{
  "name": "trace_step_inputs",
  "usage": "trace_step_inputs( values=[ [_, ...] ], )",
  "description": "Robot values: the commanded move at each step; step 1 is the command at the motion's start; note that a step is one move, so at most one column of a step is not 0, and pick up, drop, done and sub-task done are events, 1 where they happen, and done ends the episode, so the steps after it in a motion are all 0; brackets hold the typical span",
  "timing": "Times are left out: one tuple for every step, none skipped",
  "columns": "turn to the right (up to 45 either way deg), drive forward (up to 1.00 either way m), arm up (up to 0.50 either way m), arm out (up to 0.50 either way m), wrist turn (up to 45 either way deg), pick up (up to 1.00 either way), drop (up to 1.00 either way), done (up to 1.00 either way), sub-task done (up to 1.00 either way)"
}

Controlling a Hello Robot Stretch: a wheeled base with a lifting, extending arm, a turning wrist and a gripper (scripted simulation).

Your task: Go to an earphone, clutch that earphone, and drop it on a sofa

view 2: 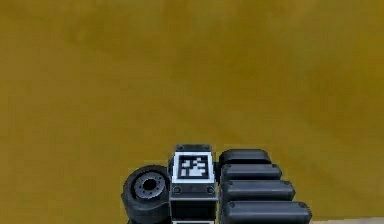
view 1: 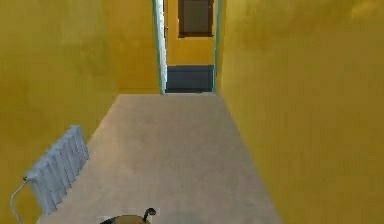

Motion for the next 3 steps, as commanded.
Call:
trace_step_inputs(
  values=[
    [0.0,1.00,0.00,0.00,0.0,0.00,0.00,0.00,0.00],
    [0.0,1.00,0.00,0.00,0.0,0.00,0.00,0.00,0.00],
    [0.0,1.00,0.00,0.00,0.0,0.00,0.00,0.00,0.00]
  ],
)
